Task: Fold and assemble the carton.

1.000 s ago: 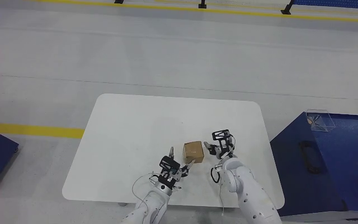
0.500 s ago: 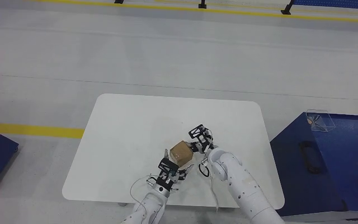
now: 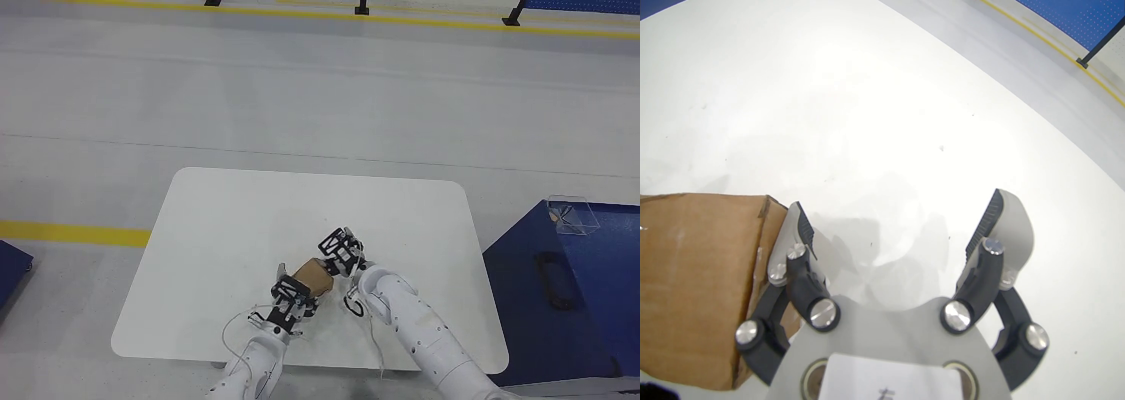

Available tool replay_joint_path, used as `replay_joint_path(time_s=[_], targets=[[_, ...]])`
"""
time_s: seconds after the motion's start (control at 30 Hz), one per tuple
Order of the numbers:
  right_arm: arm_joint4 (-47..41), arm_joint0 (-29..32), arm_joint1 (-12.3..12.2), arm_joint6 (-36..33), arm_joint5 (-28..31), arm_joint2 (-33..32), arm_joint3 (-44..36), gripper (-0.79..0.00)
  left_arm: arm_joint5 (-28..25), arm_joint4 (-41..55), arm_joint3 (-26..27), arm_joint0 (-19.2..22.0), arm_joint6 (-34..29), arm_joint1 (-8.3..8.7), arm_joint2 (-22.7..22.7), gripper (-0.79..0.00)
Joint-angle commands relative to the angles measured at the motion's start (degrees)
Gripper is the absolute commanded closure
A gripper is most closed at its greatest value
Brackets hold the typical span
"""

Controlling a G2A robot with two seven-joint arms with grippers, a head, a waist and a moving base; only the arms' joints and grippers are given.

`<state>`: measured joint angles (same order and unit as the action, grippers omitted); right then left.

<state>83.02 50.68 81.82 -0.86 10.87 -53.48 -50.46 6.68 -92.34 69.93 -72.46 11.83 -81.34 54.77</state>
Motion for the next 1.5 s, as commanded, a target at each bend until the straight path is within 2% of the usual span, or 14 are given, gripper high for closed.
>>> replay_joint_path(time_s=[0.0, 0.03, 0.1, 0.23, 0.43, 0.57, 0.73, 0.9, 1.1, 1.13, 1.17, 1.2, 1.37, 1.47], targets=[[0.27, -0.12, 0.22, 0.33, -0.18, 0.47, 0.10, -0.785, -0.98, -1.01, 0.34, 0.01, -3.00, 0.18, 0.32, -0.785], [0.37, -0.18, 0.33, 0.41, -0.28, 0.67, 0.11, -0.785, -1.31, -1.51, 0.64, -0.01, -3.84, 0.27, 0.49, -0.779], [0.61, -0.24, 0.52, 0.51, -0.52, 1.01, 0.21, -0.785, -2.00, -2.36, 1.23, -0.15, -4.81, 0.42, 0.75, -0.625], [0.73, -0.37, 0.76, 0.79, -0.86, 1.20, 0.63, -0.785, -3.67, -2.34, 3.04, -1.08, -5.72, 0.64, 1.23, -0.425], [1.10, -0.52, 1.02, 0.87, -1.48, 1.26, 1.37, -0.785, -4.58, -3.37, 4.69, -2.20, -5.93, 0.85, 1.44, -0.225], [1.21, -0.49, 0.97, 1.29, -2.14, 0.65, 1.46, -0.785, -5.25, -3.49, 5.87, -2.93, -5.42, 0.94, 1.51, 0.000], [-1.10, 0.77, 0.14, 3.11, -7.27, -3.86, -0.73, -0.785, -5.85, 3.11, 9.83, -5.05, -3.34, 0.71, 2.34, 0.000], [-6.66, 6.40, -2.28, 4.24, -5.31, -12.93, -9.46, -0.785, -5.71, 30.04, 16.36, -8.24, -6.87, -1.01, 3.43, 0.000], [-7.51, 13.98, -4.41, -0.21, 0.34, -18.96, -20.87, -0.785, 2.13, 60.04, 17.81, -7.69, -20.78, -2.83, 5.43, 0.000], [-7.51, 13.98, -4.41, -0.21, 0.34, -18.96, -20.87, -0.785, 4.19, 62.60, 17.19, -7.11, -22.60, -2.99, 5.84, -0.145], [-7.51, 13.98, -4.41, -0.21, 0.34, -18.96, -20.87, -0.785, 5.74, 64.59, 16.76, -6.49, -24.20, -3.13, 6.00, -0.570], [-7.51, 13.98, -4.41, -0.21, 0.34, -18.96, -20.87, -0.785, 6.97, 65.62, 16.15, -5.95, -25.57, -3.21, 6.02, -0.785], [-7.51, 13.98, -4.41, -0.21, 0.34, -18.96, -20.87, -0.785, 11.57, 68.67, 15.47, -4.99, -26.58, -3.45, 6.82, -0.785], [-7.51, 13.98, -4.41, -0.21, 0.34, -18.96, -20.87, -0.785, 12.78, 66.54, 17.54, -5.83, -23.14, -3.27, 7.69, -0.785]])
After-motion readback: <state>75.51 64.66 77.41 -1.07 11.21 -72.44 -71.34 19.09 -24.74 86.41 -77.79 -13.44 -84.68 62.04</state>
